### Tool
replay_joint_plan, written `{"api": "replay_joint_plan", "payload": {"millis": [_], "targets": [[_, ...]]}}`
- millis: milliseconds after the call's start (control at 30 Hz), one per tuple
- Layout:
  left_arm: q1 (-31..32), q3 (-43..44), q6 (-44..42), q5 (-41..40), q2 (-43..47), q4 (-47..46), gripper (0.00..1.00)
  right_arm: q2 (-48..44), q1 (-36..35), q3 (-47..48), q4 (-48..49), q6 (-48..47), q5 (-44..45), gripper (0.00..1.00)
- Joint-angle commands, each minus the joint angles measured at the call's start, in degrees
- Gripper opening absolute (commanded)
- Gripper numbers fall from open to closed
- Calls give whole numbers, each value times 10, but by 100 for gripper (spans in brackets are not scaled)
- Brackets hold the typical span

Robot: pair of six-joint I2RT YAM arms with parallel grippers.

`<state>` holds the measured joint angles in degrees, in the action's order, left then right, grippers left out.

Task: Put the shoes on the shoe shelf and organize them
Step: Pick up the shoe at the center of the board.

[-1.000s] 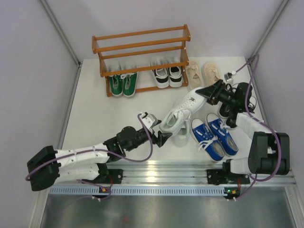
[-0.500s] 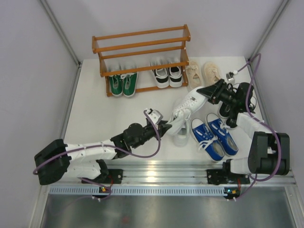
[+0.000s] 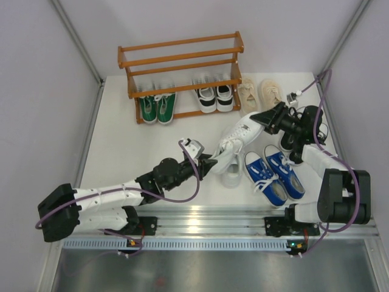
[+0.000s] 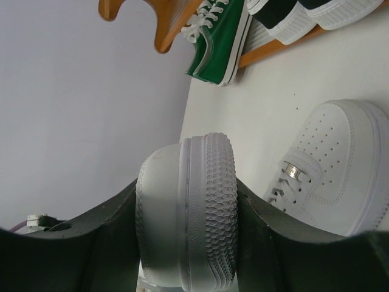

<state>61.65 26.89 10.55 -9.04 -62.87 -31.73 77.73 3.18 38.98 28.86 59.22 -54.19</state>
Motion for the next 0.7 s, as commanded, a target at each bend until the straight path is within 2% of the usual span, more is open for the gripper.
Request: {"api": "replay_joint_plan", "payload": {"millis": [0, 33, 67, 100, 133, 167, 233, 300, 533, 667], "targets": [[-1, 0, 22, 12, 38, -14, 0, -18, -3, 11, 29, 22, -19, 0], [-1, -1, 32, 14, 39, -10, 2, -17, -4, 12, 30, 22, -19, 0], [-1, -3, 35, 16, 39, -7, 29, -17, -4, 11, 30, 22, -19, 0], [-1, -4, 40, 19, 39, 1, 44, -18, -5, 11, 31, 24, -20, 0], [-1, -9, 44, 31, 38, 3, 55, -18, -5, 12, 31, 25, -20, 0], [-1, -12, 45, 36, 38, 3, 70, -17, -5, 11, 31, 26, -21, 0], [-1, -19, 47, 41, 41, 2, 82, -18, -5, 11, 32, 25, -21, 0], [-1, -30, 46, 43, 44, 2, 88, -18, -4, 11, 33, 26, -21, 0], [-1, -43, 28, 41, 43, -2, 88, -14, -5, 12, 34, 26, -21, 0], [-1, -33, 24, 34, 18, -35, 86, -14, -5, 12, 33, 25, -21, 0]]}}
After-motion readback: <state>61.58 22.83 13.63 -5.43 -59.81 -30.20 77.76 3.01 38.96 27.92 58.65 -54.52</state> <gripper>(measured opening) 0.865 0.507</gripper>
